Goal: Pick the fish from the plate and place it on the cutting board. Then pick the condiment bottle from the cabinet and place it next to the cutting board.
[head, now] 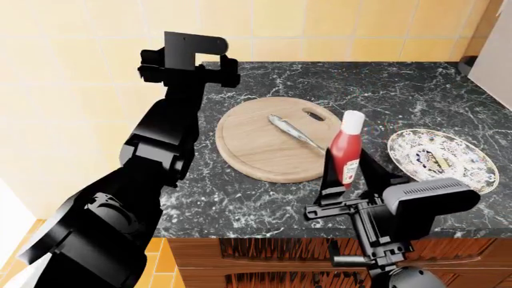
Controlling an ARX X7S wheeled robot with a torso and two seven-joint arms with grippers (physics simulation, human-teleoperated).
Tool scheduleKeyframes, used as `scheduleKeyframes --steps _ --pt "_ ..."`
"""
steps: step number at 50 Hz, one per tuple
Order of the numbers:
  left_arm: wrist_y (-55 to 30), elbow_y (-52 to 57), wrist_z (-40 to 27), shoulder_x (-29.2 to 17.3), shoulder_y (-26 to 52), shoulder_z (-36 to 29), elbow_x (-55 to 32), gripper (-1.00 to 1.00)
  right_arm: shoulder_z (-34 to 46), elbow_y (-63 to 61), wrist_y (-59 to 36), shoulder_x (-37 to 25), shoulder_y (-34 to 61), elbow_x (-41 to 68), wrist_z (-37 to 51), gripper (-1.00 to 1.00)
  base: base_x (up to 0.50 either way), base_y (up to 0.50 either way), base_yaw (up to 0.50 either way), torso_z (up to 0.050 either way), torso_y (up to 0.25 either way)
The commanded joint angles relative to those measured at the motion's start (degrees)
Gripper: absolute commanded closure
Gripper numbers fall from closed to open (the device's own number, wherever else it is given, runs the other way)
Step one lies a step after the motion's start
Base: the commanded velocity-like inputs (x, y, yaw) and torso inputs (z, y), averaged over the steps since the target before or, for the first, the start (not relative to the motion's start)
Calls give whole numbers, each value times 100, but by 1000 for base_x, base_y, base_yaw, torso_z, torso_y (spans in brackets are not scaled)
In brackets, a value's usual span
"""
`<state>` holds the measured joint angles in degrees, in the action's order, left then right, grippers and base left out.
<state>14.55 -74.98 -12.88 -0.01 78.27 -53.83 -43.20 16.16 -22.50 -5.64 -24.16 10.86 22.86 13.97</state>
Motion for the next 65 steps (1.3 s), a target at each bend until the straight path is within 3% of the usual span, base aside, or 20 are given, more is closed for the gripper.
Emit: scheduleKeyframes --steps 1,65 --pt "6 0 -7 0 -2 -5 -1 -100 39 339 331 121 -124 -131 -115 100 0 0 0 0 0" --pt "9 0 24 0 -10 53 38 -100 258 1495 1097 455 -255 -213 -347 100 0 0 0 0 0"
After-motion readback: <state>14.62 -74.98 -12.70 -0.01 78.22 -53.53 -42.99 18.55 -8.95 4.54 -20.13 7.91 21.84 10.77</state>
